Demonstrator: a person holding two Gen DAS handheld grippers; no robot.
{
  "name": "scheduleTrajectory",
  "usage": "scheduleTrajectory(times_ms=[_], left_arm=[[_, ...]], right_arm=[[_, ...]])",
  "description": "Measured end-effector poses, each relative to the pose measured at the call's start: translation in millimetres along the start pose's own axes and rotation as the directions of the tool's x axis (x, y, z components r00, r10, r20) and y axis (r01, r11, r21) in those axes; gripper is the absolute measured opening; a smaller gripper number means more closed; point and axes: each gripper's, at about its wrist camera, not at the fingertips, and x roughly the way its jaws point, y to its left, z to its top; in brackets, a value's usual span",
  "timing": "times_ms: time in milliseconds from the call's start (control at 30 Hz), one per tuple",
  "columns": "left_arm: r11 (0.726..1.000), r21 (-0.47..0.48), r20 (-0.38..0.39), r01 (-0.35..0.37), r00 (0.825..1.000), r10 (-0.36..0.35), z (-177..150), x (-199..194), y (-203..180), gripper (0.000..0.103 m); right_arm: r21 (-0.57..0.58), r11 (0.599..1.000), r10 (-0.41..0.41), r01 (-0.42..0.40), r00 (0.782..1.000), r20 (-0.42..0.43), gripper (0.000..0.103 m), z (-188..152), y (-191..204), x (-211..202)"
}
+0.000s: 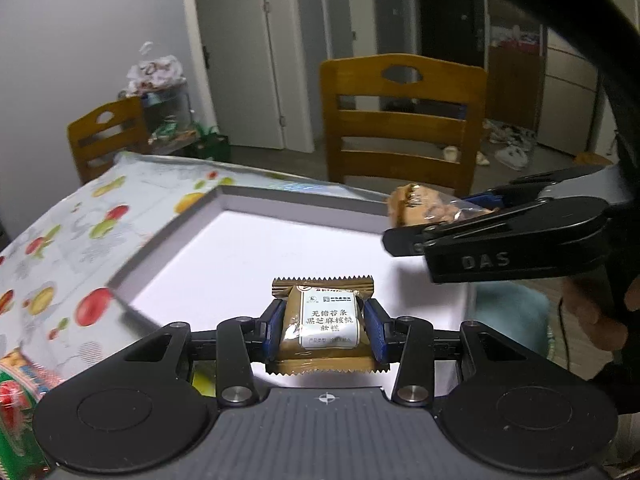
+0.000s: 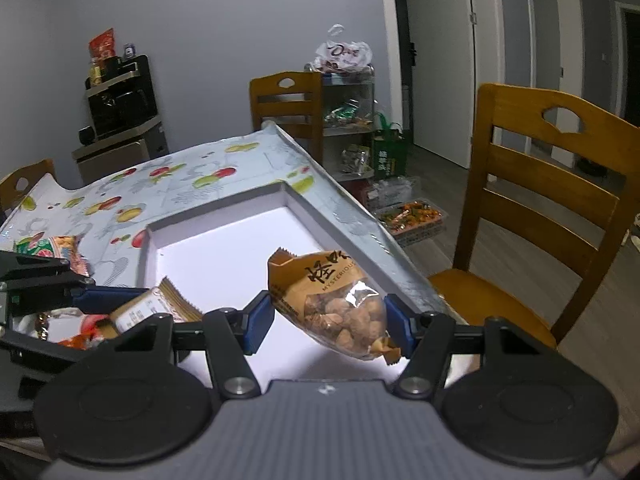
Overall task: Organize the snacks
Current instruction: 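Carry both packets over the grey box and open the left gripper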
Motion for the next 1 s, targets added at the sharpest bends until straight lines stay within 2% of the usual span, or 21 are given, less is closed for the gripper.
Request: scheduleTrajectory(times_ms=[267, 400, 633, 1000], left_arm=[[0.998, -0.02, -0.011, 0.052, 0.999, -0.052, -0.3, 25.5, -9.0, 0.043], [0.998, -0.023, -0.016, 0.058, 0.998, -0.059, -5.0, 32.0, -13.9, 0.043], [0.999, -0.011, -0.006, 0.05, 0.999, -0.05, -5.7, 37.6, -19.7, 0.043], [0.998, 0.006, -0.011, 0.062, 0.998, -0.062, -8.4, 43.9, -31.1, 0.044]], right_arm=[[0.007, 1.0, 0.01, -0.009, 1.0, -0.027, 0.06, -2.3, 0.4, 12.7], [0.038, 0.998, 0.057, -0.055, 0.997, -0.05, 0.06, 0.3, 1.9, 18.3], [0.077, 0.997, 0.035, -0.029, 0.996, -0.083, 0.06, 0.1, -3.0, 31.2], [0.093, 0.996, 0.014, -0.006, 0.996, -0.086, 0.06, 0.9, -0.5, 37.2]])
